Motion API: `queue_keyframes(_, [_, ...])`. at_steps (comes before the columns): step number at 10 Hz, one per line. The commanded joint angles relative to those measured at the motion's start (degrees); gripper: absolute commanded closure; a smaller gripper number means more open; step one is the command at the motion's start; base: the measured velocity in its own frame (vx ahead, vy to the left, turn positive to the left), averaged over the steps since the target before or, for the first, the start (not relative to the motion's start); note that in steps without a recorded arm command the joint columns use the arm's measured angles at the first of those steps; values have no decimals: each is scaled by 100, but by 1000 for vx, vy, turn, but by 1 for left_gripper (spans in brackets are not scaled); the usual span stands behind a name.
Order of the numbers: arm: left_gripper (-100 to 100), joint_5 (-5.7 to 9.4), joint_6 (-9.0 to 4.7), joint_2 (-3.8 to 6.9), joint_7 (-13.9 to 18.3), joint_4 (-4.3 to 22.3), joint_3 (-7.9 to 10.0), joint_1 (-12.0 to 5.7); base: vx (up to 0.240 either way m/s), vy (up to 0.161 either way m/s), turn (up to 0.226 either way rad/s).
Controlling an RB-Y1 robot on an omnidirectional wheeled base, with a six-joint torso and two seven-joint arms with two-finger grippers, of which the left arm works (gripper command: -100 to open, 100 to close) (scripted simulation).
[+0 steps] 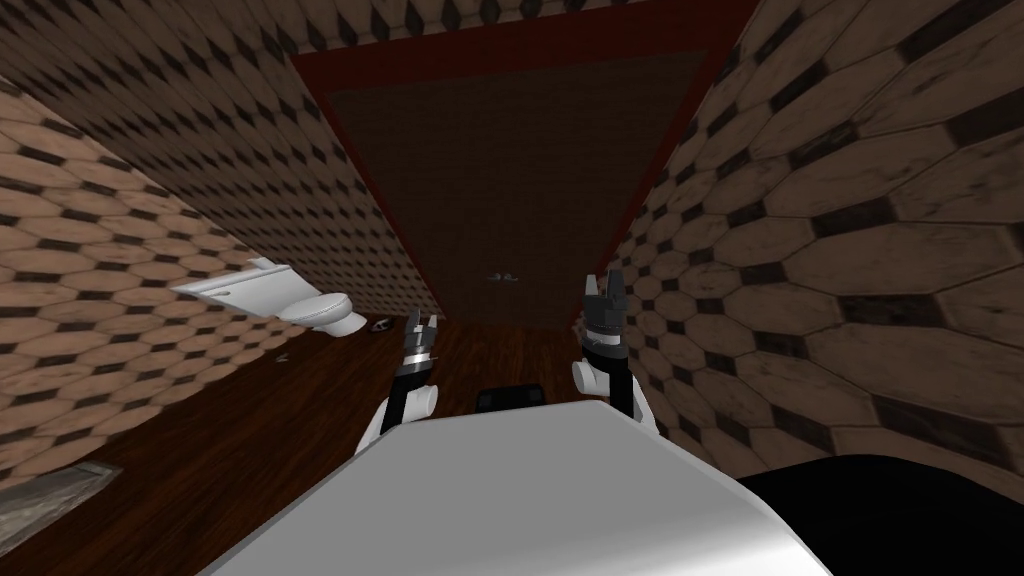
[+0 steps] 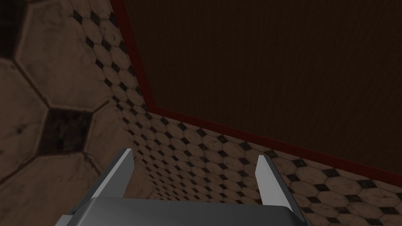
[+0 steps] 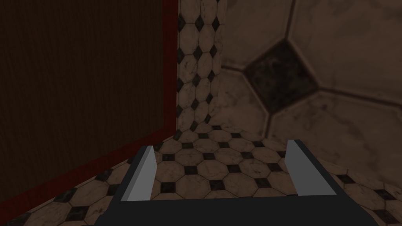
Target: Pull the door open
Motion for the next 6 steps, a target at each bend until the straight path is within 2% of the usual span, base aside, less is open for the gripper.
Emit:
queue_keyframes(1, [-100, 16, -69, 53, 26, 285, 11, -109, 96, -29, -88])
queue_keyframes(6, [-100, 63, -308, 216, 107, 1088, 16, -324, 112, -29, -82])
